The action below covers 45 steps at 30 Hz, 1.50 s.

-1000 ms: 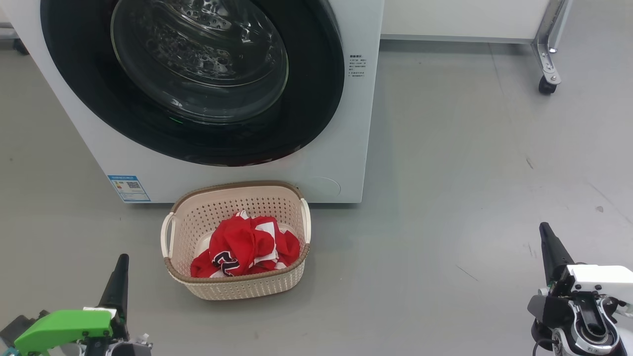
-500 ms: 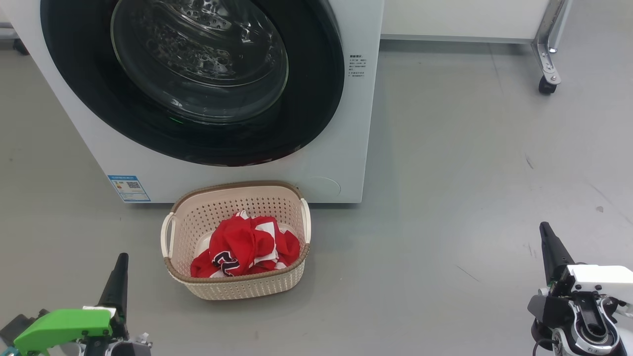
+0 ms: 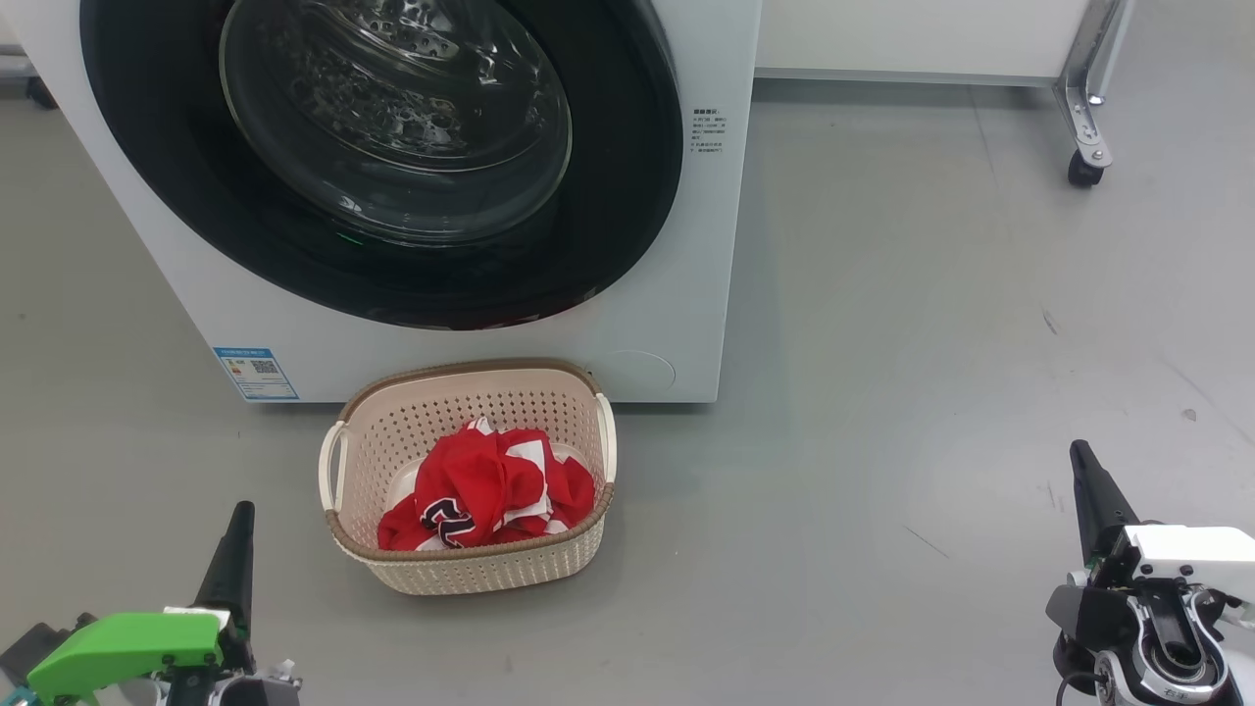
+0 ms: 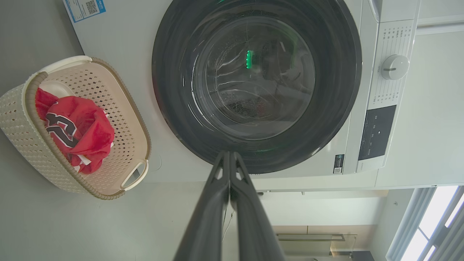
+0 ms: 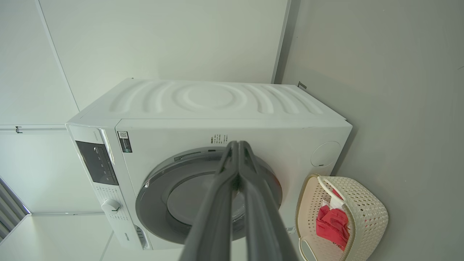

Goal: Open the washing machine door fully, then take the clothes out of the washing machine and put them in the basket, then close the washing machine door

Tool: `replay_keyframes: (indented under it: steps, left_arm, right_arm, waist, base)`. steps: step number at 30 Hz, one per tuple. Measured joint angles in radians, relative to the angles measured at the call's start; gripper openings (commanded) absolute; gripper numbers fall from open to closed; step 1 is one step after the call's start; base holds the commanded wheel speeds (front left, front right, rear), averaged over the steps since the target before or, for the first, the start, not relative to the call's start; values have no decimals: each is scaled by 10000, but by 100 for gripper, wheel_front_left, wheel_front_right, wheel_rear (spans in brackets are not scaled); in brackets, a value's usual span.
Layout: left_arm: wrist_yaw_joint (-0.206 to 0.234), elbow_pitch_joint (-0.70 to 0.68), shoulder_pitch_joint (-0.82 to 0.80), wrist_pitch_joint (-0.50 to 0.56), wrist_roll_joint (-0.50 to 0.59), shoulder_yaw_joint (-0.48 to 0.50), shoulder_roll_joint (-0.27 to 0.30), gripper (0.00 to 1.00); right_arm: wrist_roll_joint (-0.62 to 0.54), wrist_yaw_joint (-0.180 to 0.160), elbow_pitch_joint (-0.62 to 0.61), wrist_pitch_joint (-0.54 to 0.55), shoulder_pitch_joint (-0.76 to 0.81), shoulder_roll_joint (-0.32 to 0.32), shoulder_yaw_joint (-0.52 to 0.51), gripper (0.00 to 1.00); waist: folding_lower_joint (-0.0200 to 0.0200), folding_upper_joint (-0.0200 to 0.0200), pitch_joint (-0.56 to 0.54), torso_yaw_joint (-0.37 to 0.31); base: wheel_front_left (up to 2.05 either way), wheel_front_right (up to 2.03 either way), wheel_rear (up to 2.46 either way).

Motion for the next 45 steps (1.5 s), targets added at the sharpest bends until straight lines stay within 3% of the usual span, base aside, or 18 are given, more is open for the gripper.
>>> replay_keyframes:
  steps: [45]
  left_arm:
    - [-2, -6, -1, 0, 0, 0, 0, 0]
  right_arm:
    - [0, 0, 0, 2, 0, 10, -10, 0]
  waist:
    - [0, 0, 1, 0]
  base:
    - [0, 0, 0]
